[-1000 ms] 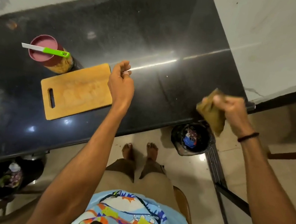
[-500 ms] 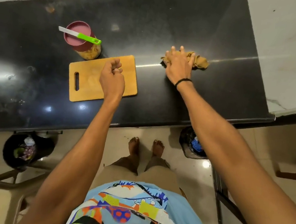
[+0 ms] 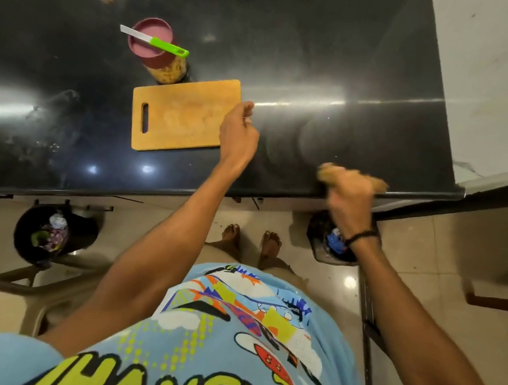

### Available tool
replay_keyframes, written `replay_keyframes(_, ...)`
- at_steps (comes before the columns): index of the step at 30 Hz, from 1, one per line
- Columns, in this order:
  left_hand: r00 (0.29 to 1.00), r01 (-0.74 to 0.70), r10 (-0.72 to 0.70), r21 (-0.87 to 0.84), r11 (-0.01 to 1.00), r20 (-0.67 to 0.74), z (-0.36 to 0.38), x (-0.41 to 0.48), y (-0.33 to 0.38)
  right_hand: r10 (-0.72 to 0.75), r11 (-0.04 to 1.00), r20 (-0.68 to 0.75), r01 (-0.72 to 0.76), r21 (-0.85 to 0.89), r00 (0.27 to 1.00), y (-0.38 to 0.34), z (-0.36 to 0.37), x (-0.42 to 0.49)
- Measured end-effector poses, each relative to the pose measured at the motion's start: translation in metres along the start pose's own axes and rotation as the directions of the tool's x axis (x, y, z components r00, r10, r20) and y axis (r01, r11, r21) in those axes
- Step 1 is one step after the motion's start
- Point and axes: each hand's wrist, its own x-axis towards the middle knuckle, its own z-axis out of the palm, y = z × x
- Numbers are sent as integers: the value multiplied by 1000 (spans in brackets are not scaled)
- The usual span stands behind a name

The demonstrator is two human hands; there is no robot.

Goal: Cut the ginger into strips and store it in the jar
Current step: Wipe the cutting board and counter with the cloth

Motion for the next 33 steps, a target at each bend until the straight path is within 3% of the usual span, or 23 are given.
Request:
replay_keyframes(1, 1000, -12, 12, 20, 1000, -8, -7, 1, -1, 267, 963, -155, -259, 71, 951, 6, -15, 7)
replay_keyframes(2, 1000, -21, 22, 58, 998, -17, -15, 4, -4, 516, 856, -280, -476, 201, 809, 5, -28, 19)
replay_keyframes(3, 999, -29, 32, 121, 992, -24, -25, 7, -11, 684, 729, -336, -595, 339, 647, -1, -38, 31)
replay_keyframes(4, 999, -18, 24, 213, 977, -27, -36, 11, -21, 747, 665, -354, -621, 416, 563, -10, -42, 42)
replay_keyframes(5, 999, 21, -9, 319, 947, -40, -47, 16, -32, 757, 653, -347, -617, 439, 554, -21, -43, 52)
replay_keyframes(7, 984, 179, -149, 488, 854, -99, -73, 28, -56, 727, 685, -308, -611, 398, 614, -45, -30, 65)
replay_keyframes(10, 901, 418, -416, 509, 753, -125, -114, 49, -84, 577, 814, -155, -549, 191, 802, -77, 19, 72)
replay_keyframes(11, 872, 460, -479, 497, 736, -99, -125, 54, -91, 514, 858, -57, -510, 64, 856, -87, 36, 70)
replay_keyframes(13, 844, 478, -535, 490, 729, -28, -139, 64, -98, 433, 888, 59, -414, -199, 900, -103, 66, 61)
replay_keyframes(15, 839, 456, -544, 529, 715, 11, -146, 70, -98, 394, 883, 26, -370, -290, 919, -116, 84, 50)
replay_keyframes(18, 854, 425, -520, 579, 696, -3, -147, 76, -95, 321, 928, -132, -339, -152, 938, -147, 100, 40)
replay_keyframes(20, 860, 418, -511, 586, 694, -9, -148, 78, -93, 125, 986, -149, -139, -89, 981, -187, 116, 31)
replay_keyframes(22, 853, 430, -522, 589, 684, -16, -150, 81, -93, -125, 992, -25, 125, -8, 992, -237, 148, 18)
replay_keyframes(24, 838, 443, -546, 597, 669, -9, -152, 86, -93, -285, 958, 147, 277, 71, 947, -284, 186, 2)
replay_keyframes(28, 831, 437, -557, 606, 665, 12, -152, 92, -92, -273, 962, 258, 263, 75, 927, -310, 213, -9)
replay_keyframes(31, 838, 434, -546, 604, 668, 1, -152, 91, -91, -205, 978, 161, 210, -11, 965, -262, 190, -5)
replay_keyframes(33, 844, 431, -537, 604, 670, -7, -153, 89, -90, -17, 991, 51, 23, -129, 999, -216, 160, -2)
